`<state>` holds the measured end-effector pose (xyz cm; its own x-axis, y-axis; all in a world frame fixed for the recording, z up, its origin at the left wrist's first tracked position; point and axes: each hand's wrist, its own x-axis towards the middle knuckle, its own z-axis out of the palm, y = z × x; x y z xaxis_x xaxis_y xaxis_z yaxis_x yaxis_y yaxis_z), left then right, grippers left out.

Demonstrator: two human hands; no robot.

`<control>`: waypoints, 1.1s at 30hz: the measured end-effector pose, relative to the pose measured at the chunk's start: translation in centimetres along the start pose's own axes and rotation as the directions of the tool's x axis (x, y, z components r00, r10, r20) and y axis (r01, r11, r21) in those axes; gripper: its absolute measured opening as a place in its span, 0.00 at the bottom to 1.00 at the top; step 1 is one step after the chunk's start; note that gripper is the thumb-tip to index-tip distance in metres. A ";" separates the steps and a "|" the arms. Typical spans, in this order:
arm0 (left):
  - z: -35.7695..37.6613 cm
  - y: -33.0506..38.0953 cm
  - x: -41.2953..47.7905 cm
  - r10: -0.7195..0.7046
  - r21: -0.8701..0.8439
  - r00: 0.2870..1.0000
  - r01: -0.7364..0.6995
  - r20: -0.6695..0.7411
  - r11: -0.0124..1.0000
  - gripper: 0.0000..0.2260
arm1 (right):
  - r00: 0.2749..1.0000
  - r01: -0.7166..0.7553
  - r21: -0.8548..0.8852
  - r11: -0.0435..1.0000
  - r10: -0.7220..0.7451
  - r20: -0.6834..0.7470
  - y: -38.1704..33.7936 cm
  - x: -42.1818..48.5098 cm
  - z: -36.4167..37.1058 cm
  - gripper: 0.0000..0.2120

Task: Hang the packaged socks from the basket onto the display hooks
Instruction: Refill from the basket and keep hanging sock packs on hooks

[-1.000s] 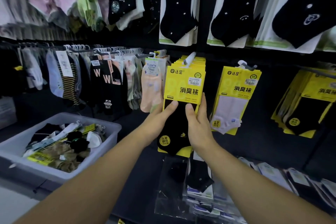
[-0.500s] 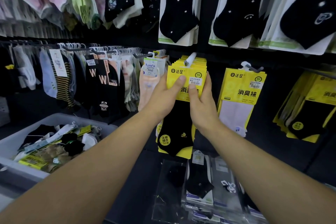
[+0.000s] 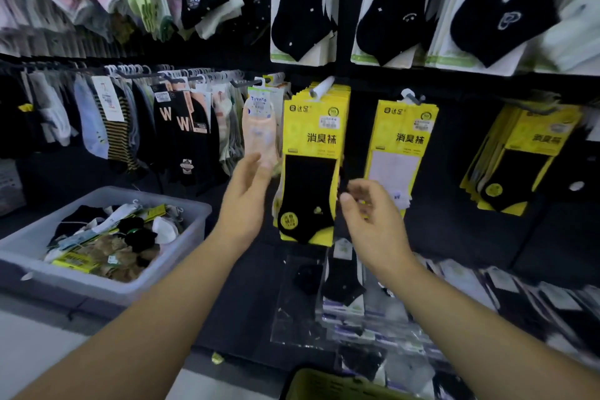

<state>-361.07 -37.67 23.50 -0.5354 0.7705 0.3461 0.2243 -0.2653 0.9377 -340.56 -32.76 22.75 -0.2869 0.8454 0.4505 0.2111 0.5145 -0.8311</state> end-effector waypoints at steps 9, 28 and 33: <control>-2.4 -14.1 -19.9 -0.473 0.337 0.881 0.439 0.023 0.833 0.09 | 0.804 -0.290 -0.375 0.881 0.436 0.403 8.9 -19.5 -3.3 0.08; -3.8 -23.5 -35.5 -0.716 0.491 0.691 0.594 0.095 0.638 0.03 | 0.628 0.062 -0.809 0.584 0.607 0.486 23.7 -28.8 4.2 0.27; -3.8 -23.3 -35.4 -0.732 0.473 0.674 0.614 0.104 0.632 0.03 | 0.711 0.127 -0.816 0.565 0.521 0.472 23.3 -29.1 4.2 0.22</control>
<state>-350.44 -60.94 -10.50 -0.4405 0.7732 -0.4563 0.1979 0.5794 0.7907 -331.24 -46.03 -11.11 -0.5348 0.8019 -0.2664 0.8448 0.5149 -0.1459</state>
